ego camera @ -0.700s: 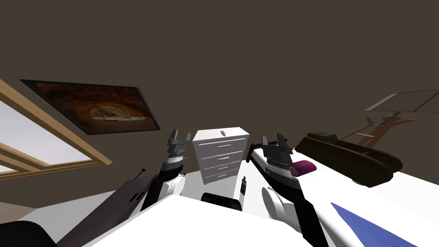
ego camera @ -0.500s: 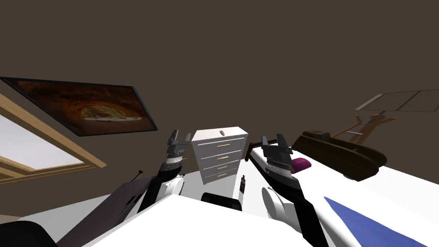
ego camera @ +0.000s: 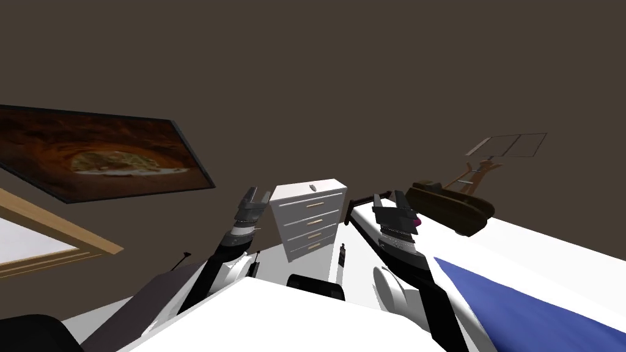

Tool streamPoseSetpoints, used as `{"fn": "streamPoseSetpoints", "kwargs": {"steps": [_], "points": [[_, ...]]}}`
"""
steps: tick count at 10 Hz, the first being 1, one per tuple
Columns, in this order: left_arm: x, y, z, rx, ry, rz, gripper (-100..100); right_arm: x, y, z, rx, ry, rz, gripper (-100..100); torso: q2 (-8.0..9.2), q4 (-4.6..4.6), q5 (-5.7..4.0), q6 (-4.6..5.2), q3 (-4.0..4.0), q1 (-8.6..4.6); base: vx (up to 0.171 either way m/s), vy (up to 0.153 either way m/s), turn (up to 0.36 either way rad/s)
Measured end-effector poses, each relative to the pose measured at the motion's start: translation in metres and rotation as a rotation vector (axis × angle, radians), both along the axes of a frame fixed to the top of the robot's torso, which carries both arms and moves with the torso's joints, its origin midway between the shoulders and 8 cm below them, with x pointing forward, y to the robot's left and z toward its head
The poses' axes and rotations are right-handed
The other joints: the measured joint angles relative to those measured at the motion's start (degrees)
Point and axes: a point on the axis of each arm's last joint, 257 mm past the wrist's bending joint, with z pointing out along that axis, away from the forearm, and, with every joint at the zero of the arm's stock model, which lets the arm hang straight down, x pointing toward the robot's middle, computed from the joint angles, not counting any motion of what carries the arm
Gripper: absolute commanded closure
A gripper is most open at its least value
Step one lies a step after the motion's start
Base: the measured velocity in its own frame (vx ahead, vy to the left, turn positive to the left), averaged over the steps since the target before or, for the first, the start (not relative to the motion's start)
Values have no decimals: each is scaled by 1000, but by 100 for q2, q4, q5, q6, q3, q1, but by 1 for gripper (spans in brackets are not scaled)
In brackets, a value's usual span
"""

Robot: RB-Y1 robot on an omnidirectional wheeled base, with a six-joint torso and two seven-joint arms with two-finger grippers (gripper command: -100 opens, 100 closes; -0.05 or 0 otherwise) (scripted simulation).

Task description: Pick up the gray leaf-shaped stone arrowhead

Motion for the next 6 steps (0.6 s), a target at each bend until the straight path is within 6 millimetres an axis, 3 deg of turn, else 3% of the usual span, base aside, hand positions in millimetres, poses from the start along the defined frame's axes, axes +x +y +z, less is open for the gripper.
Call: {"fn": "streamPoseSetpoints", "kwargs": {"steps": [6], "points": [[-1,1,-9,228,25,5,-100,0,0,0,0,0,0,0,-4,-1,0,0,-3,-1,-42,6,-145]]}}
